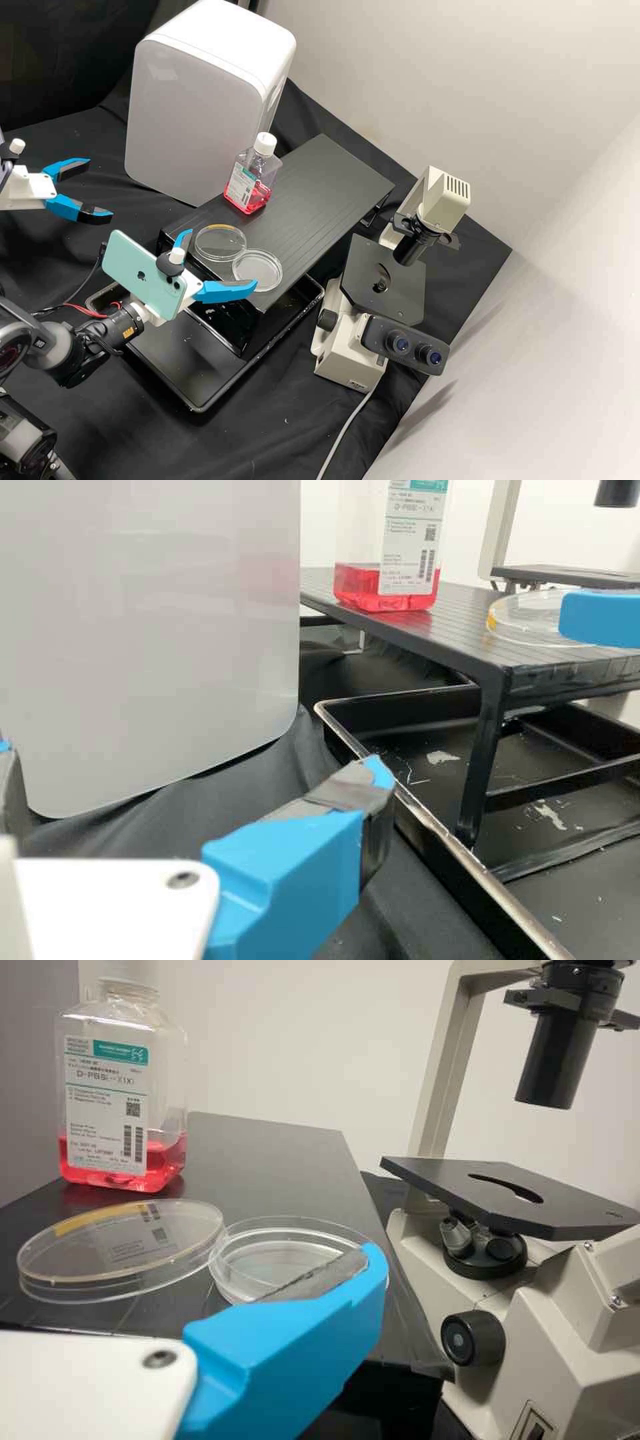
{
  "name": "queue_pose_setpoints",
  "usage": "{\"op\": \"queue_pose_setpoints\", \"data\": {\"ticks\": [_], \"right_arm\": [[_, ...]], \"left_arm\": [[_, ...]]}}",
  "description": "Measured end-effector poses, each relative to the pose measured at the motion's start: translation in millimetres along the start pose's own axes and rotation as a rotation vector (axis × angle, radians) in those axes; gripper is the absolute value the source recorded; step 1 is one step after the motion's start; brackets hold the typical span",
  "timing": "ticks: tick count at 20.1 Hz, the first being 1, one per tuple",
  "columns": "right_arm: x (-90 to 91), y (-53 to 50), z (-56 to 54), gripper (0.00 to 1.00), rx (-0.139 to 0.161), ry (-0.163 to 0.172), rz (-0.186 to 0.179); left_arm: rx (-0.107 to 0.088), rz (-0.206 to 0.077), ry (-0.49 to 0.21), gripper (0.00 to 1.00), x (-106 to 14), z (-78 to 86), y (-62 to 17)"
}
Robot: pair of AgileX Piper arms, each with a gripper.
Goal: Place the lid on the petri dish
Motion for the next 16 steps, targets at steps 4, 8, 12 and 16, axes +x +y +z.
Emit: {"op": "queue_pose_setpoints", "data": {"ticks": [4, 8, 12, 16], "right_arm": [[-2.2, 0.6, 0.0, 1.0, 0.0, 0.001, 0.002], [-2.2, 1.7, 1.0, 1.0, 0.0, -0.003, 0.008], [-0.3, 3.7, 11.5, 1.0, 0.026, -0.066, 0.026], [2.2, 6.3, 23.0, 1.0, 0.113, -0.102, 0.03]], "left_arm": [[0.0, 0.0, 0.001, 1.0, 0.0, -0.1, 0.0], [0.0, 0.0, 0.001, 1.0, 0.0, -0.1, 0.0], [0.0, 0.0, 0.001, 1.0, 0.0, -0.1, 0.0], [0.0, 0.0, 0.001, 1.0, 0.0, -0.1, 0.0]]}}
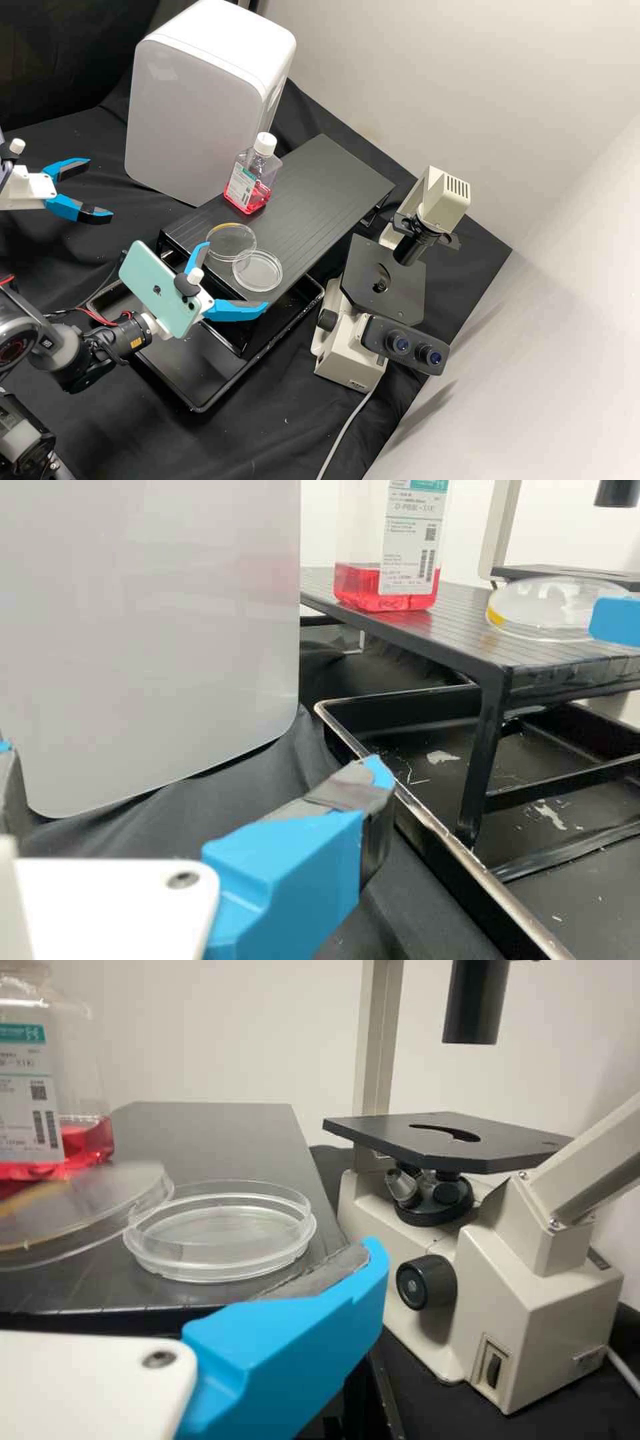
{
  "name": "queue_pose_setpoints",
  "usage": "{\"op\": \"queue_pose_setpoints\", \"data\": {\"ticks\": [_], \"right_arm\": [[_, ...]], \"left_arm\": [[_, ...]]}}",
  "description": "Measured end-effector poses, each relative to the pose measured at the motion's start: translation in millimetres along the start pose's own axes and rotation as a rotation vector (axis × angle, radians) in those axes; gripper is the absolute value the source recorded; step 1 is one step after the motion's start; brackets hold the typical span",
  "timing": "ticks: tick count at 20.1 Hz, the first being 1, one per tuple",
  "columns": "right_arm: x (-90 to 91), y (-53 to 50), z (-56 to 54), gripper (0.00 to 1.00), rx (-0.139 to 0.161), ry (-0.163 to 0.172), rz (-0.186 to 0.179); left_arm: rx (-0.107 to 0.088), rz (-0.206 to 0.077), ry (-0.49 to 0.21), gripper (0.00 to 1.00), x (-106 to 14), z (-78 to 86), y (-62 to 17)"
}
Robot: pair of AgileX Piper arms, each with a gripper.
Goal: Place the lid on the petri dish
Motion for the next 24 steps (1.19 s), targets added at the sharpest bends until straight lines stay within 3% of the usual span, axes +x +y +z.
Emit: {"op": "queue_pose_setpoints", "data": {"ticks": [3, 6, 8, 24], "right_arm": [[4.2, 1.2, 4.4, 1.0, 0.06, 0.012, -0.025], [5.7, 3.9, 6.0, 1.0, 0.093, 0.006, -0.014], [5.7, 3.9, 6.0, 1.0, 0.092, 0.006, -0.014], [13.5, -1.6, 7.4, 1.0, 0.082, 0.017, -0.042]], "left_arm": [[0.0, 0.0, 0.001, 1.0, -0.1, 0.1, 0.0], [0.012, -0.008, -0.005, 1.0, -0.2, 1.4, -2.1], [0.02, -0.01, -0.006, 1.0, -0.2, 1.7, -2.7], [0.02, -0.01, -0.006, 1.0, -0.2, 1.7, -2.7]]}}
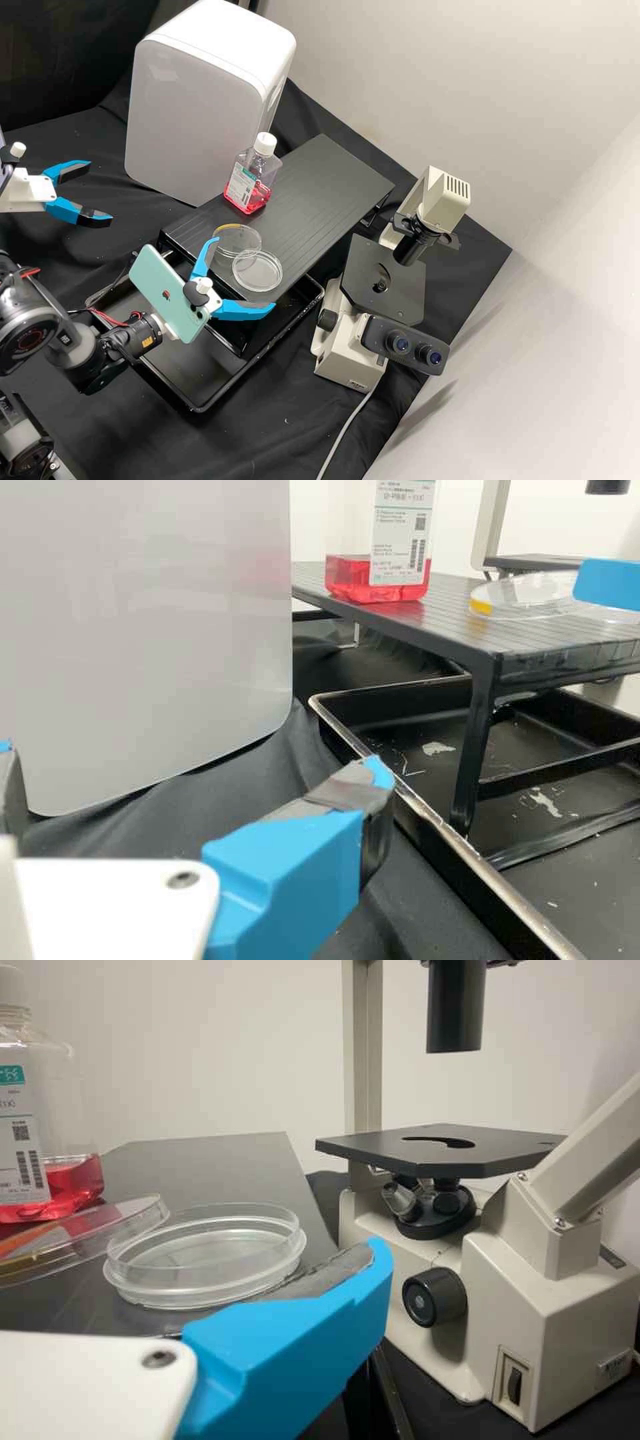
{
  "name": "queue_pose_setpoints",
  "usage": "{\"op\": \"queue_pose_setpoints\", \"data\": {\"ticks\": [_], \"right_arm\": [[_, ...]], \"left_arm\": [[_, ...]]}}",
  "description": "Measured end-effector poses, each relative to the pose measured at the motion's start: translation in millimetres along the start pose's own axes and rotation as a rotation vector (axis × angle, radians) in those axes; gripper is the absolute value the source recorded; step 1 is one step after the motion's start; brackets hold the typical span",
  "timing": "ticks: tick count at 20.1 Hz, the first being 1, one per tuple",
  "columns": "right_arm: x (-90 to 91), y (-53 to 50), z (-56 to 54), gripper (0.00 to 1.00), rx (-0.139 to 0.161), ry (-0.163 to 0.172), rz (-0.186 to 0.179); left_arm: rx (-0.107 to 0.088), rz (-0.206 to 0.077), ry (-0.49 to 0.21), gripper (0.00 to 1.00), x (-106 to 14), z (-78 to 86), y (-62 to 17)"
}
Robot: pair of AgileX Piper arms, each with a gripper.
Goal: Place the lid on the petri dish
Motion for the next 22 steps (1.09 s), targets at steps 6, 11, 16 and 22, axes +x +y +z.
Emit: {"op": "queue_pose_setpoints", "data": {"ticks": [6, 11, 16, 22], "right_arm": [[8.6, -2.6, 1.7, 1.0, -0.003, 0.007, -0.007], [10.3, -2.6, 1.6, 0.0, -0.003, 0.012, -0.003], [10.4, -2.7, 1.8, 0.0, -0.003, 0.011, -0.004], [10.9, -3.5, 2.8, 0.0, -0.003, 0.012, -0.003]], "left_arm": [[0.0, 0.0, 0.0, 1.0, 0.0, 0.0, 0.0], [0.003, 0.0, 0.0, 1.0, 0.0, 0.0, 0.0], [0.006, 0.0, 0.0, 1.0, 0.0, 0.0, 0.0], [0.008, 0.0, 0.0, 1.0, 0.0, 0.0, 0.0]]}}
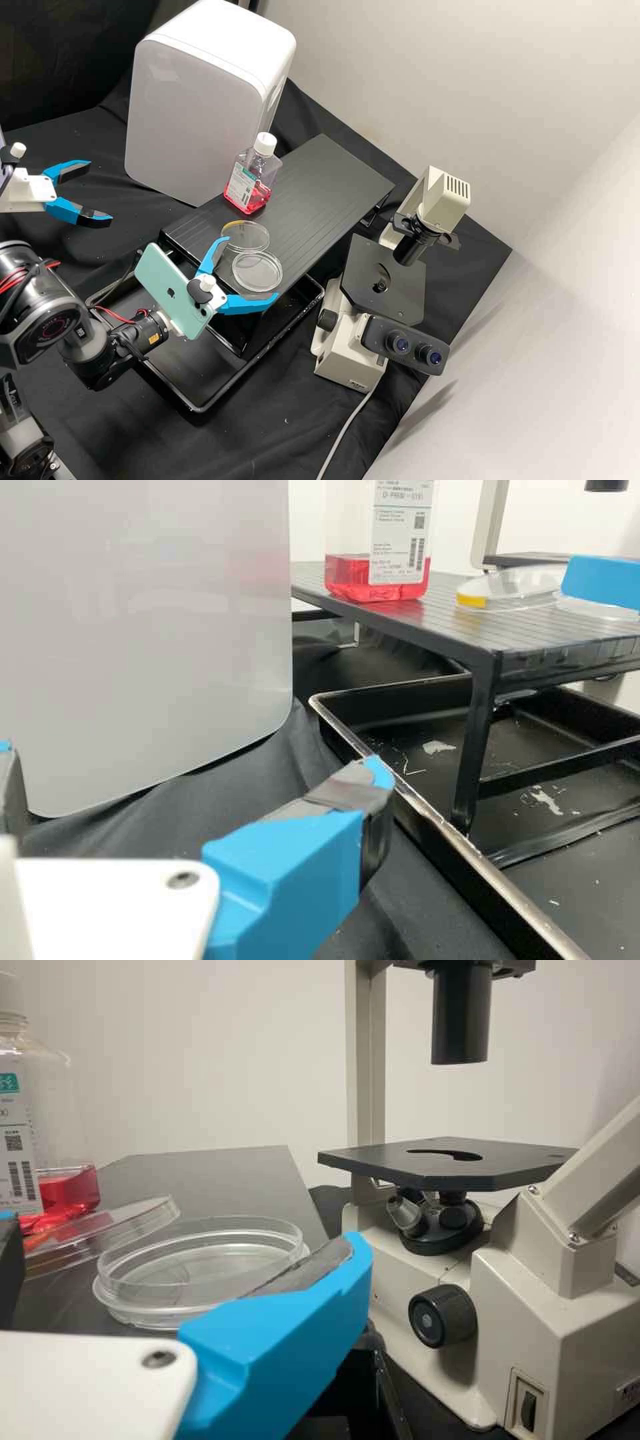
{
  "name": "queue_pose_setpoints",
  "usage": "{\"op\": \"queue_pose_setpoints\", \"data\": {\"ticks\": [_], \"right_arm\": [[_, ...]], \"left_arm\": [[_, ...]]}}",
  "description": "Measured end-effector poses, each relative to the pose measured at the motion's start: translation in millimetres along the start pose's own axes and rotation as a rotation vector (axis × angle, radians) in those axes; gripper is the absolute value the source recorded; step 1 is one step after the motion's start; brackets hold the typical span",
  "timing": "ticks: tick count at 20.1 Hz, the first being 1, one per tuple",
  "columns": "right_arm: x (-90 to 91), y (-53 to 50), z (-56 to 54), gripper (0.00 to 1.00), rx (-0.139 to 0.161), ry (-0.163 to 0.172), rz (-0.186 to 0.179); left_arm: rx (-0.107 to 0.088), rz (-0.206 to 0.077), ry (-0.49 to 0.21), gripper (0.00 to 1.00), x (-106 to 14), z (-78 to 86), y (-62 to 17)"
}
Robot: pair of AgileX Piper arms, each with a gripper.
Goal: Place the lid on the petri dish
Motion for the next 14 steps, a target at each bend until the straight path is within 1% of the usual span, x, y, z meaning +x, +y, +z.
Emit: {"op": "queue_pose_setpoints", "data": {"ticks": [8, 14], "right_arm": [[0.0, 0.0, 0.0, 0.0, 0.008, 0.0, 0.0], [0.3, -0.2, -0.5, 0.0, 0.021, 0.004, -0.003]], "left_arm": [[0.0, 0.0, 0.0, 1.0, 0.0, 0.0, 0.0], [0.001, -0.002, 0.001, 1.0, 0.1, -0.1, -0.5]]}}
